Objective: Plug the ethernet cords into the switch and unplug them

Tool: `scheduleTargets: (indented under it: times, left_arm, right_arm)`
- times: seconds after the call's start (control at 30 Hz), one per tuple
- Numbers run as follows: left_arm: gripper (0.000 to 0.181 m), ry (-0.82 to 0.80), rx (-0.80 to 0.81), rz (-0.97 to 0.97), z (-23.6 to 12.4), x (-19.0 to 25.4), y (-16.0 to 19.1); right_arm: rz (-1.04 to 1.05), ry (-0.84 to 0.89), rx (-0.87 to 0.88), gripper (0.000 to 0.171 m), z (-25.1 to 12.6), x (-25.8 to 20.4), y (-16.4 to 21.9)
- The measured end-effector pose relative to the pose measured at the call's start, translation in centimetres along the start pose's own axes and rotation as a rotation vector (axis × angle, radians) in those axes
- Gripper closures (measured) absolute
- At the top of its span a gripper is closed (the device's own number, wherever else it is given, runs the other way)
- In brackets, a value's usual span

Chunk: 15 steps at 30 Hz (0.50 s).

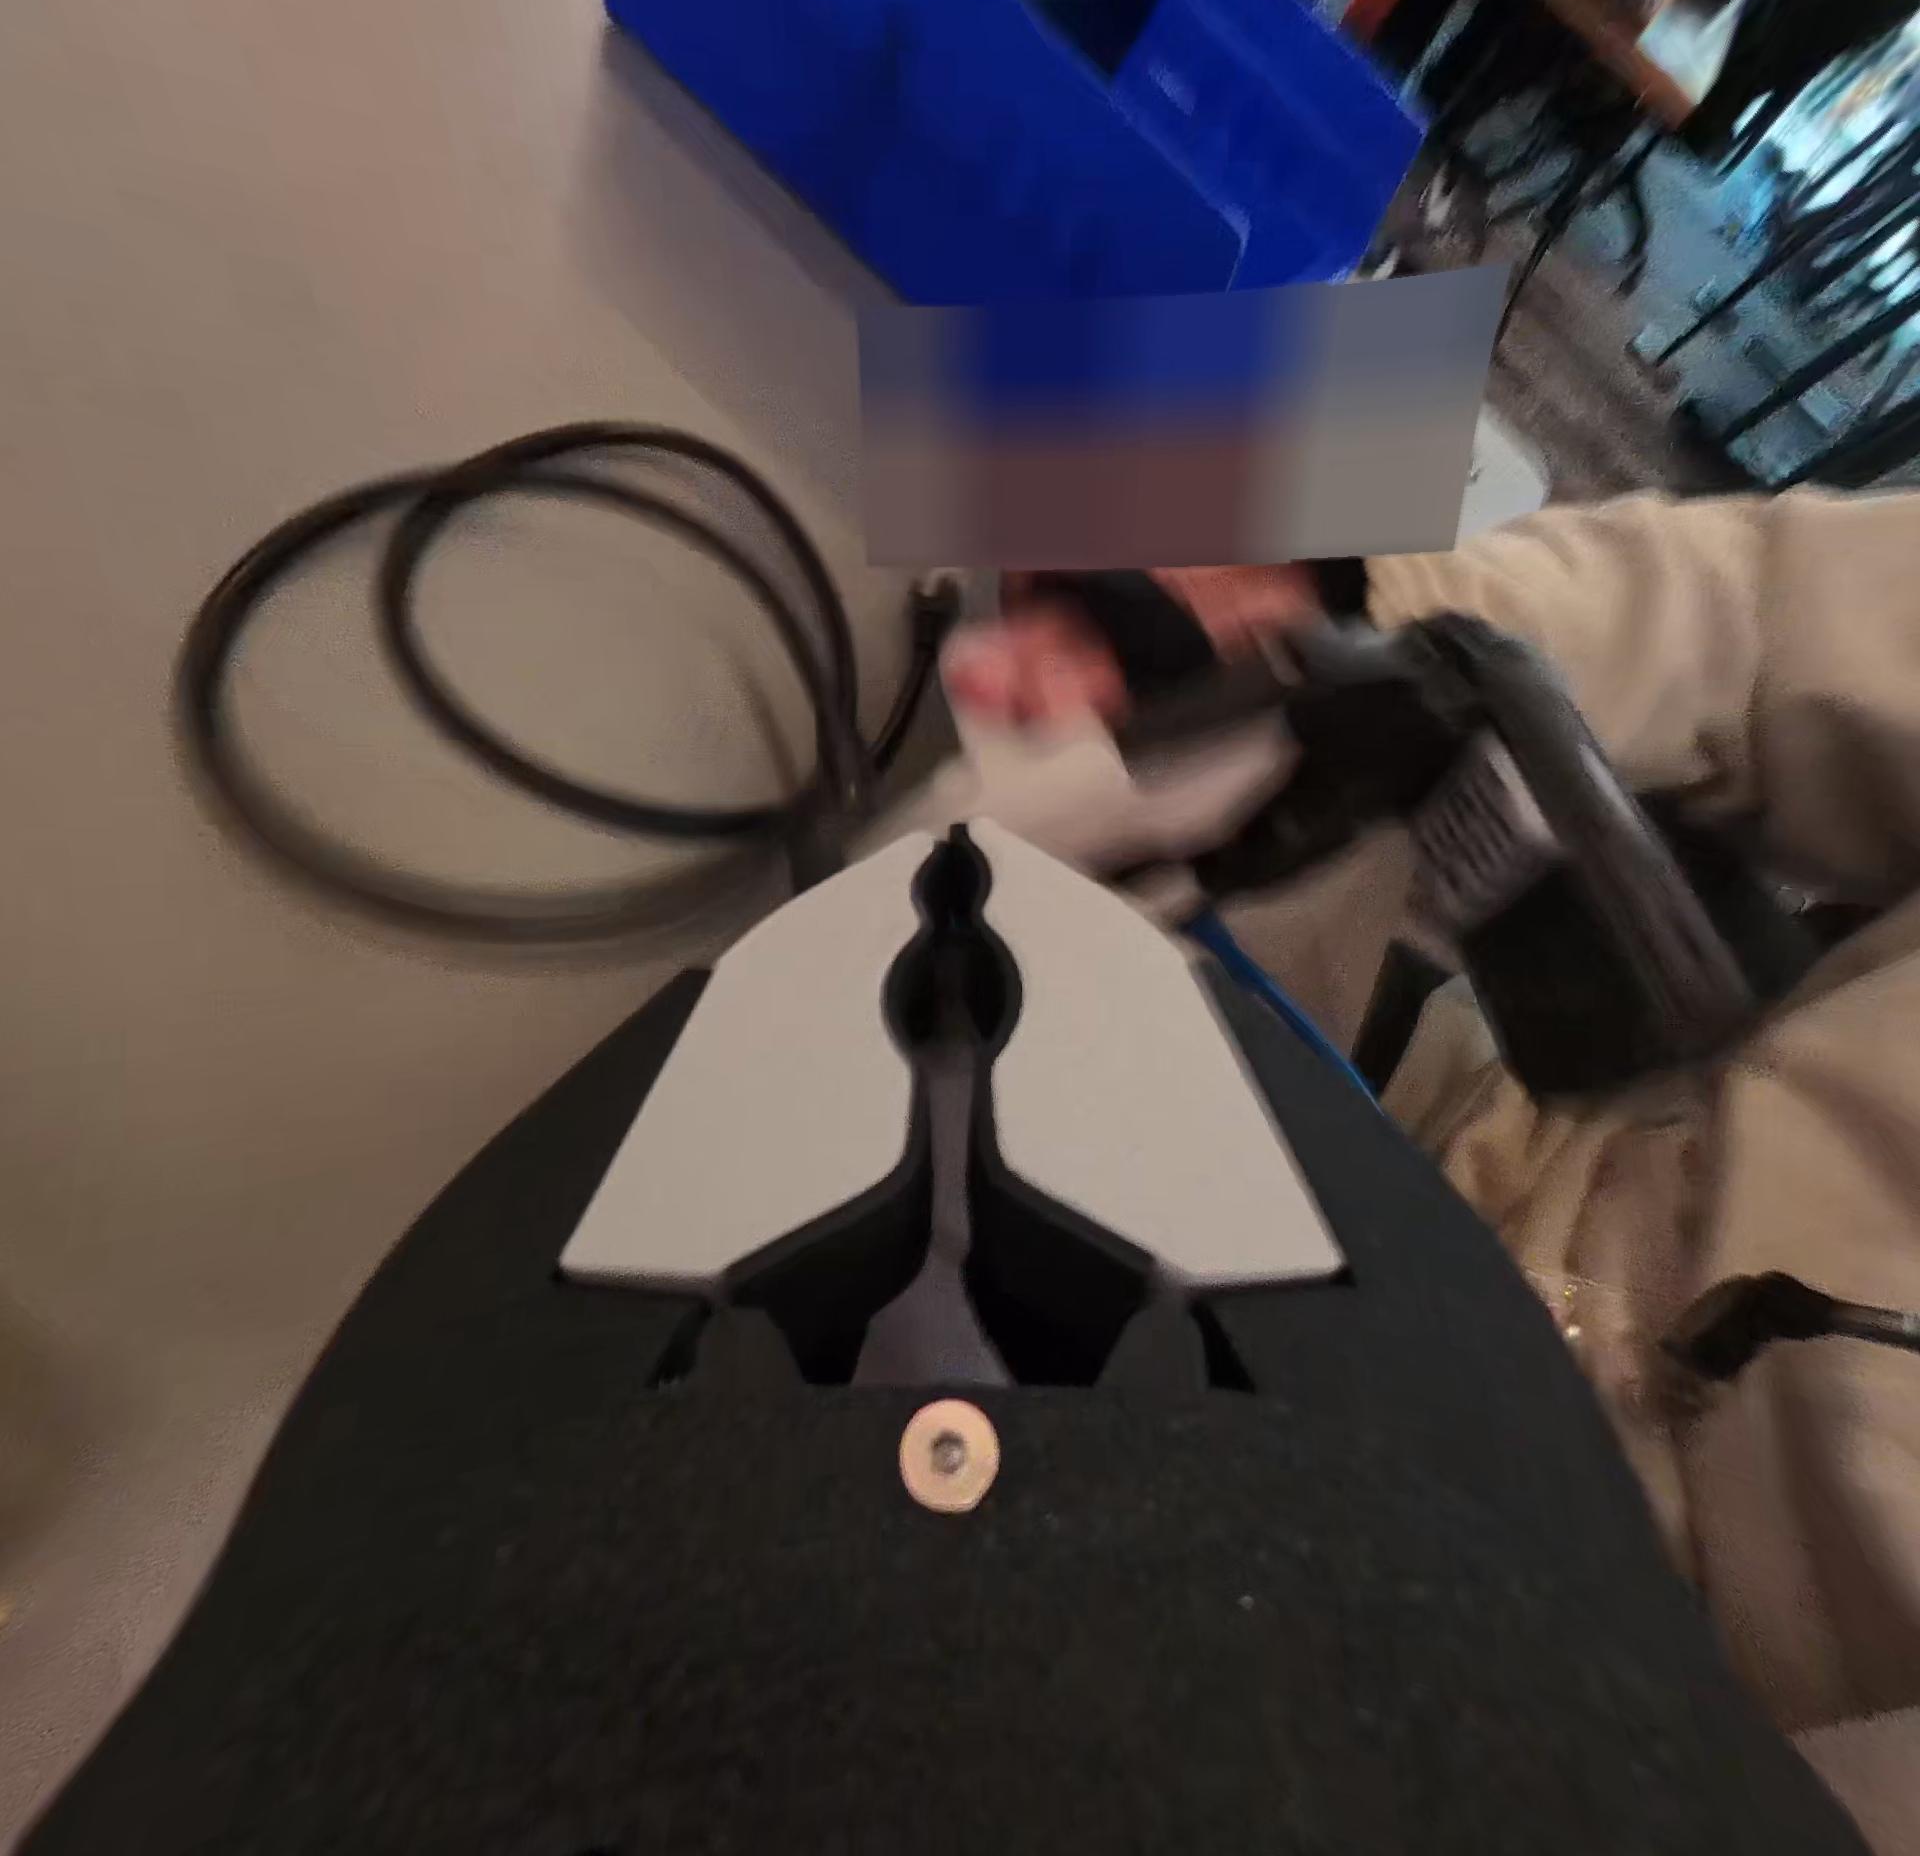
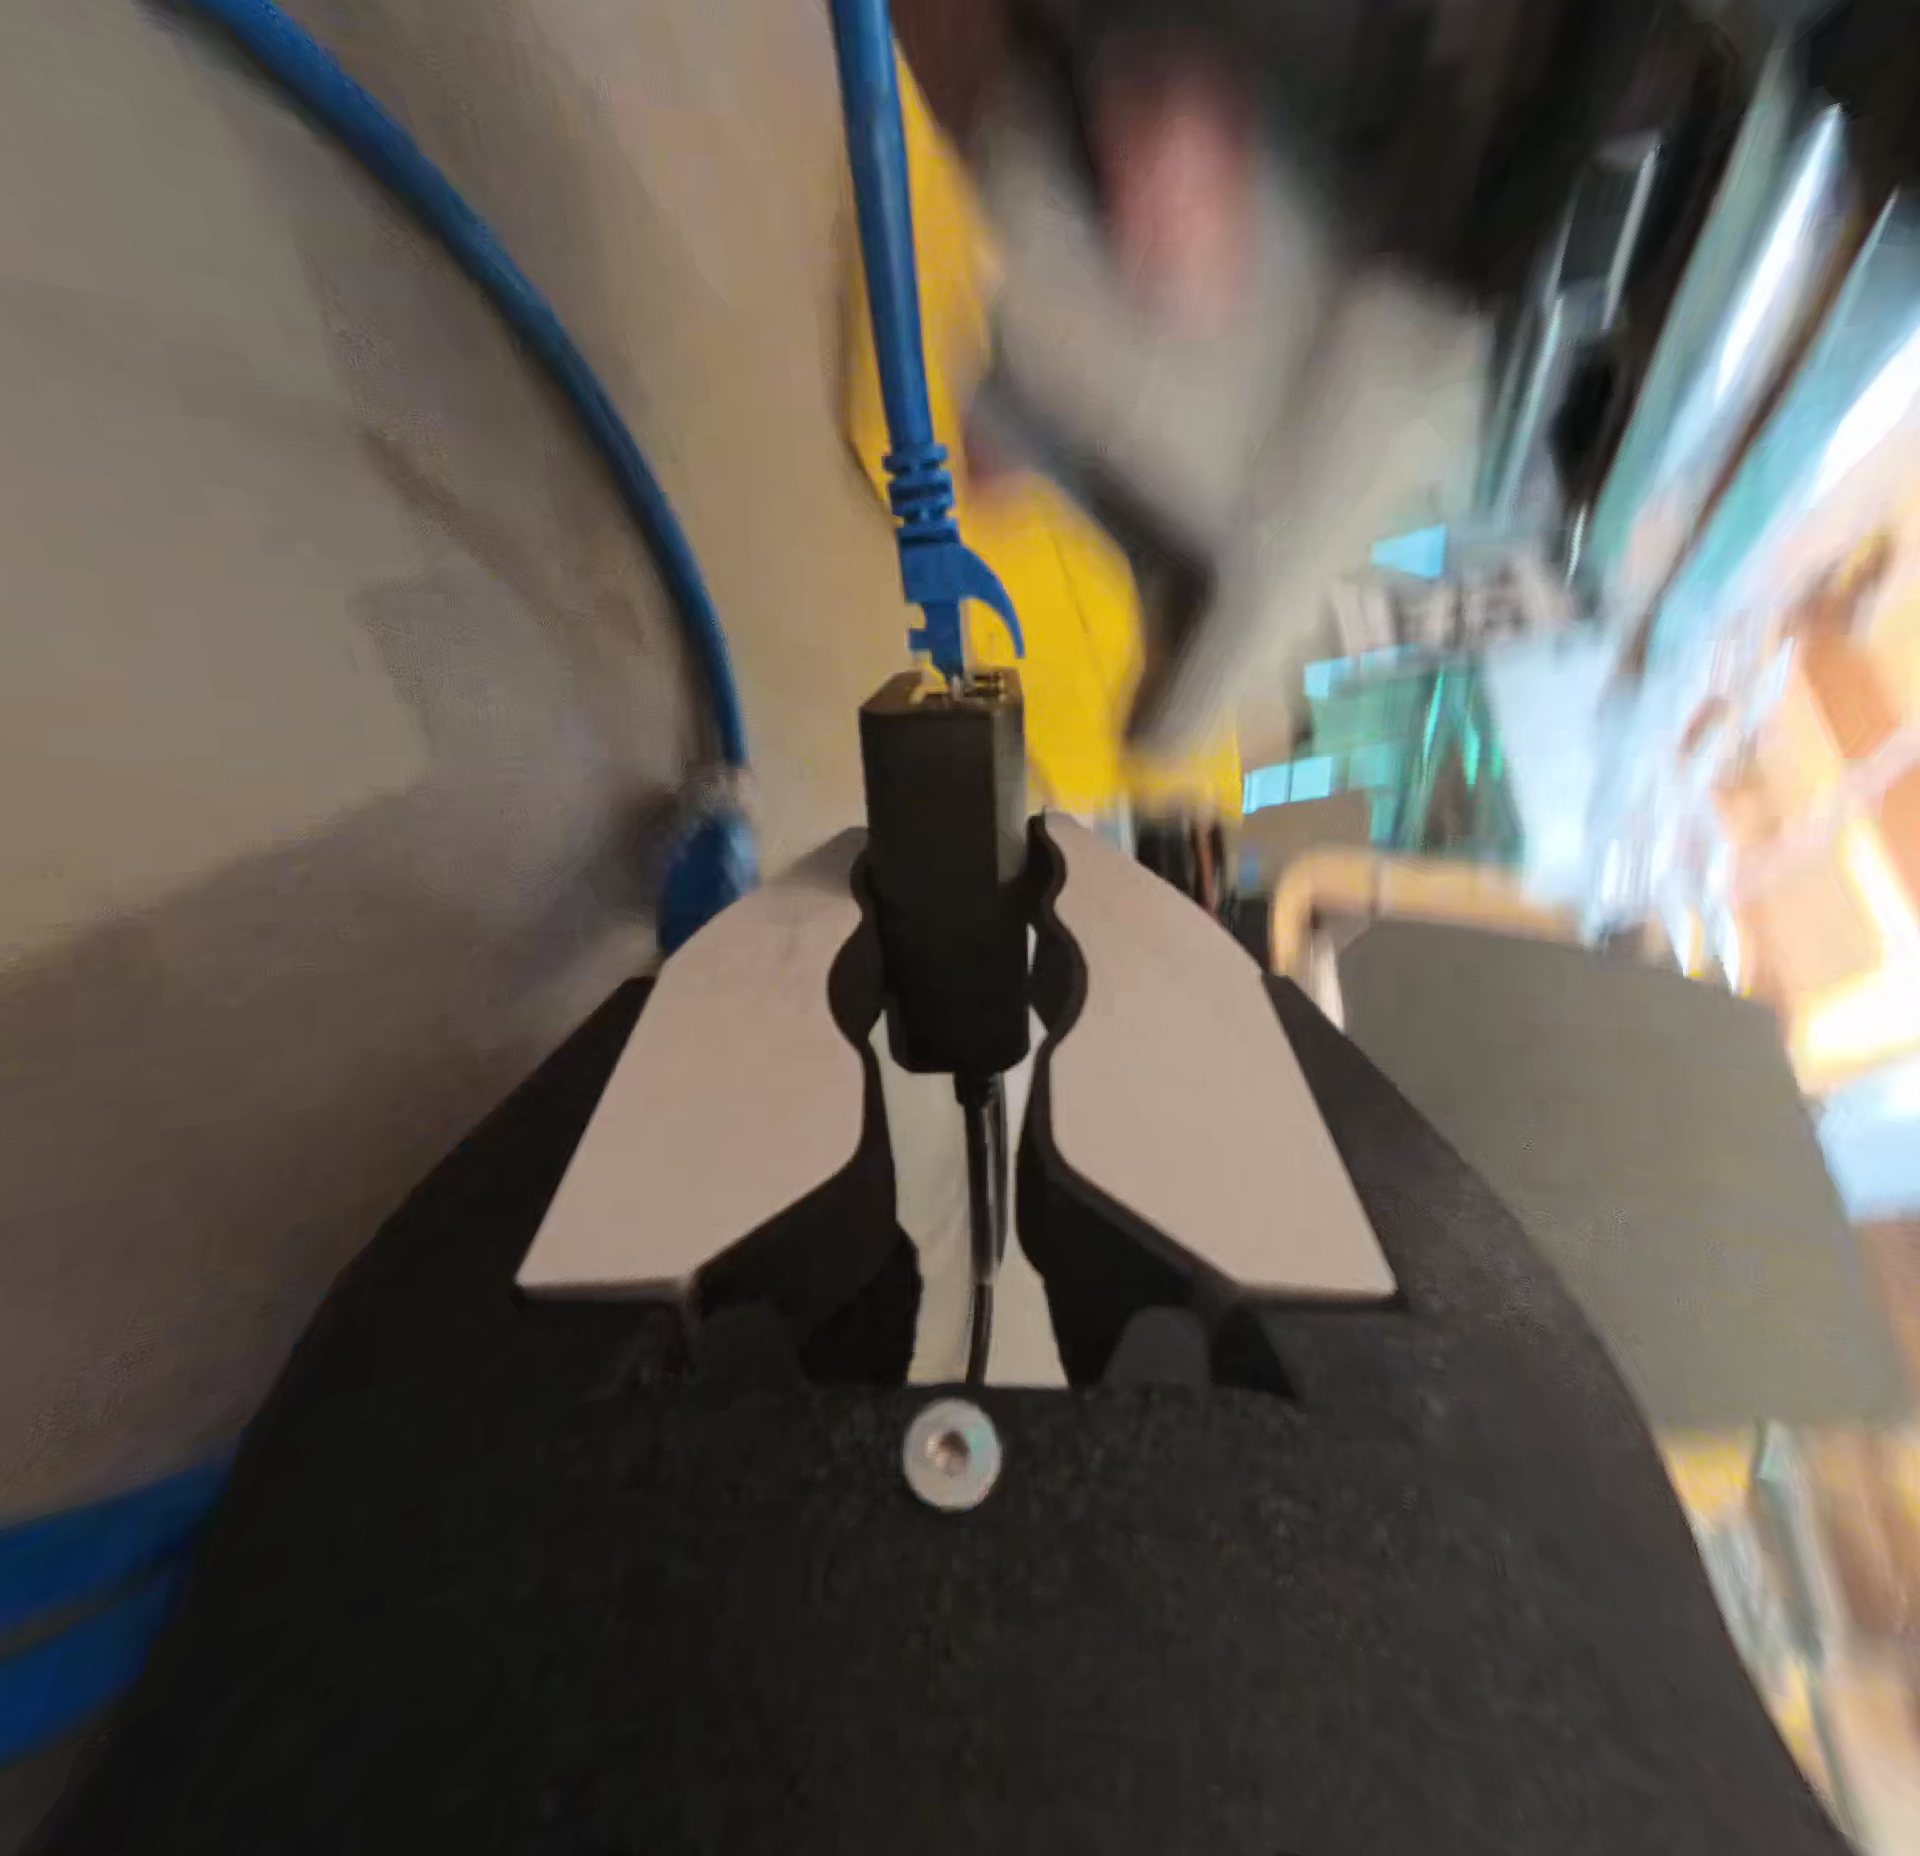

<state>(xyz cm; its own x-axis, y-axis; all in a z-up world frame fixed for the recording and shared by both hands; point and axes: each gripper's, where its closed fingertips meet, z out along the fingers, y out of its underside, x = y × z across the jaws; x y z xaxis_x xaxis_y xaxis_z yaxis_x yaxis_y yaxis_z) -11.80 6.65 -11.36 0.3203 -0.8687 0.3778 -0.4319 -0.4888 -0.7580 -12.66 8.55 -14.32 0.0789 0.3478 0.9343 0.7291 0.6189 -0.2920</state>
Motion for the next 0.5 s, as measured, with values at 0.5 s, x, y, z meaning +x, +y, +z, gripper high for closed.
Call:
scheduleTargets:
  times: [0.5]
  left_arm:
    - [0.151,-0.076,0.201,-0.039,-3.1,-0.1,-0.4]
  right_arm:
    - [0.057,0.074,-0.231,0.147,0.5,1.8,4.9]
